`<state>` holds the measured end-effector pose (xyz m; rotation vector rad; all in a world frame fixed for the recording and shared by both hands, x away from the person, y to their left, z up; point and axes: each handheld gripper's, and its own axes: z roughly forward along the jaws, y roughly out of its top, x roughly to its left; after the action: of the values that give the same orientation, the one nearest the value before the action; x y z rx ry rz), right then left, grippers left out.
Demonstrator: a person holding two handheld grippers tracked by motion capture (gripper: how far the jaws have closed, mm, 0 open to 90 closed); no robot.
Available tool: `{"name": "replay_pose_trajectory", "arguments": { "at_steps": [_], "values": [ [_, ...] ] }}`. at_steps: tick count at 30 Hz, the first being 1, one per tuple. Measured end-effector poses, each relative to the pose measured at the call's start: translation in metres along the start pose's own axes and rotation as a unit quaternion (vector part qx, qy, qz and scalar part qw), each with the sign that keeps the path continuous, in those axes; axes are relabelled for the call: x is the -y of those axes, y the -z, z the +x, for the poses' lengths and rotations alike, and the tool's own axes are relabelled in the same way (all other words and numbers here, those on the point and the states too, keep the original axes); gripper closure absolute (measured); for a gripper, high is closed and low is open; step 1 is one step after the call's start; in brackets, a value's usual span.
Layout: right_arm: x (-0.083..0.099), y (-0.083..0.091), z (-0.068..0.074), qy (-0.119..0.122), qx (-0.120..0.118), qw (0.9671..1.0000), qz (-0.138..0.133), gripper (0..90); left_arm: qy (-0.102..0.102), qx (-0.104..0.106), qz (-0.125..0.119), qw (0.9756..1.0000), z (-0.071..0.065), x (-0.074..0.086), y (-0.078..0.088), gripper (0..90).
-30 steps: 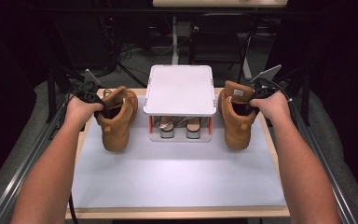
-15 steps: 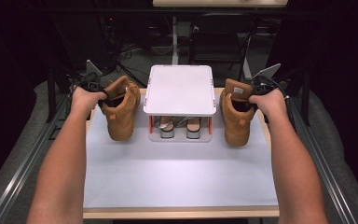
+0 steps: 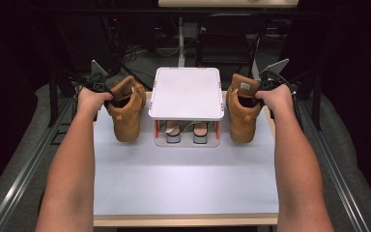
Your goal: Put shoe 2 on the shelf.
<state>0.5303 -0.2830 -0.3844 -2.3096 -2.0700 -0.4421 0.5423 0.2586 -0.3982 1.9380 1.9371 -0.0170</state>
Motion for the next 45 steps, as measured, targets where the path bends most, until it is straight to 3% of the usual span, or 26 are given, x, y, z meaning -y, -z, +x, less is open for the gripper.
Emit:
{"name": "replay_pose_trajectory", "arguments": {
  "at_steps": [7, 19, 26, 36, 39, 45],
  "values": [
    [-0.007, 0.003, 0.004, -0.003, 0.006, 1.0, -0.005, 85.8, 0.01, 0.017, -0.007, 0.9998, 0.002, -0.002, 0.0, 85.4],
    [-0.008, 0.018, 0.009, -0.006, 0.002, 0.9998, -0.017, 85.8, 0.007, 0.015, -0.019, 0.9997, -0.001, -0.005, 0.016, 85.3],
    [-0.011, 0.044, 0.019, -0.004, 0.004, 0.9994, -0.033, 85.8, 0.006, 0.013, -0.04, 0.9991, -0.011, -0.012, 0.049, 85.3],
    [-0.012, 0.081, 0.038, 0.003, 0.005, 0.9984, -0.056, 85.8, 0.005, 0.011, -0.055, 0.9984, -0.026, -0.016, 0.079, 85.2],
    [-0.011, 0.09, 0.041, 0.001, 0.005, 0.9981, -0.061, 85.7, 0.004, 0.015, -0.059, 0.9981, -0.032, -0.015, 0.096, 85.2],
    [-0.01, 0.1, 0.041, -0.003, 0.006, 0.998, -0.063, 85.7, 0.0, 0.015, -0.066, 0.9977, -0.037, -0.015, 0.109, 85.1]
  ]
}}
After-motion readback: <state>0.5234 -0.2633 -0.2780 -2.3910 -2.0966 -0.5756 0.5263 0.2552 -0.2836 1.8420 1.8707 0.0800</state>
